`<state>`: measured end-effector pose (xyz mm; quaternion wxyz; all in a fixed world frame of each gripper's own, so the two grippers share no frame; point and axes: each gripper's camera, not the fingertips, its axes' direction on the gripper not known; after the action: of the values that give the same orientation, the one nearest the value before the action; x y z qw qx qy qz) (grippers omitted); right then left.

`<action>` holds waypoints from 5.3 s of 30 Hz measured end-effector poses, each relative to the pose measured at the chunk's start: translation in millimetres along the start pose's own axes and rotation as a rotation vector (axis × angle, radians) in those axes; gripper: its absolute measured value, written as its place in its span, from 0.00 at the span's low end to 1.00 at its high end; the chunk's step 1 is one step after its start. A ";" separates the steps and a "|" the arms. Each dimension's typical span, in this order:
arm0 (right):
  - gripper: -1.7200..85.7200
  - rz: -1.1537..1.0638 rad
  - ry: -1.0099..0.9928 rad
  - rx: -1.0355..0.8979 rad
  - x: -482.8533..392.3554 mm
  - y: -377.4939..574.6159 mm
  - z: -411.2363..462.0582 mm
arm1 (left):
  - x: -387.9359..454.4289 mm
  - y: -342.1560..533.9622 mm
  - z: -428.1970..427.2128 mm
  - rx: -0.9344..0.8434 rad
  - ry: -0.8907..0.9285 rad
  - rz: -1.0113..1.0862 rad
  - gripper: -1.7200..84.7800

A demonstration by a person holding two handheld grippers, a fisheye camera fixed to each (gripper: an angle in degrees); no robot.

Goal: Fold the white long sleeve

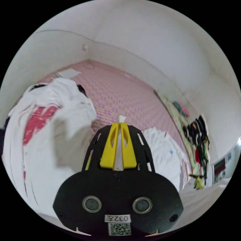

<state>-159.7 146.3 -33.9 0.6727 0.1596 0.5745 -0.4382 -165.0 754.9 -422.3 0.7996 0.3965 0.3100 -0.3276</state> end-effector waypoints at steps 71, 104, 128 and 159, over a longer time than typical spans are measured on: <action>0.01 -0.308 0.092 -0.012 -86.7 -14.0 98.0 | 234.0 203.3 169.3 -0.597 -0.060 0.376 0.01; 0.01 -0.073 -0.085 -0.028 17.5 104.7 97.4 | 182.5 236.5 146.8 -0.659 -0.029 0.383 0.01; 0.13 0.803 -0.486 0.391 331.6 113.8 0.0 | 193.9 180.1 141.6 -0.498 0.326 0.138 0.01; 0.01 -0.515 -0.200 0.278 -159.7 -70.0 7.7 | 162.4 120.3 234.8 -0.450 0.937 -0.037 0.09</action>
<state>-202.0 166.1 134.3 0.5645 0.0555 0.4616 -0.6821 79.3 569.8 -377.4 0.6345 0.3133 0.7045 -0.0540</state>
